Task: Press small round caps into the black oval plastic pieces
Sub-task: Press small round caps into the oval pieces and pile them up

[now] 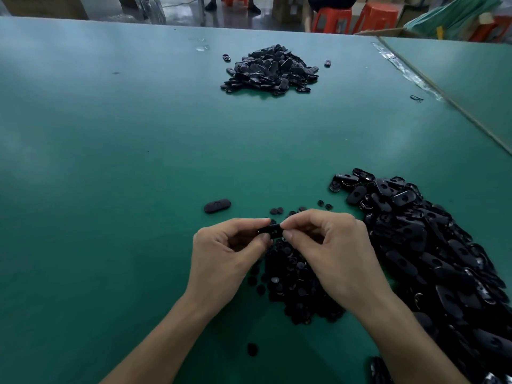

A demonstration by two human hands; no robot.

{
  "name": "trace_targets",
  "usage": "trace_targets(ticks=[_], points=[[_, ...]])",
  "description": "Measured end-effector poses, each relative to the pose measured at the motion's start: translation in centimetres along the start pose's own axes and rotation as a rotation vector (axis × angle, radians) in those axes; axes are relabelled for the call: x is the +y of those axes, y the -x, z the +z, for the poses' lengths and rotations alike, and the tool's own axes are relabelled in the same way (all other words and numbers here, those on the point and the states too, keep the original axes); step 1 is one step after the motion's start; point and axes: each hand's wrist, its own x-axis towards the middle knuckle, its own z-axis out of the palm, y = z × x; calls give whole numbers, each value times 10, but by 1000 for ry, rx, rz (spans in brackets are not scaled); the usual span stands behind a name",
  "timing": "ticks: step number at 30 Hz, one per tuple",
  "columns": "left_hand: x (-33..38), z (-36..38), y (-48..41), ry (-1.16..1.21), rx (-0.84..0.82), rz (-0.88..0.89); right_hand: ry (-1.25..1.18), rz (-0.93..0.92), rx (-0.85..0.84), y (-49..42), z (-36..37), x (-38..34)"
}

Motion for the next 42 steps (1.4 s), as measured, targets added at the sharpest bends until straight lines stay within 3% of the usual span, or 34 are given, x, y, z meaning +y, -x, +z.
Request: trace_targets(ticks=[15, 26, 34, 42], points=[[-1, -1, 0, -28, -39, 5, 169, -4, 23, 2, 13, -2], [-2, 3, 4, -272, -20, 147, 241, 52, -17, 3, 16, -6], [-1, 3, 3, -379, 19, 159, 171, 59, -154, 8, 15, -12], [-1, 3, 3, -72, 1, 82, 194, -34, -121, -6, -1, -9]])
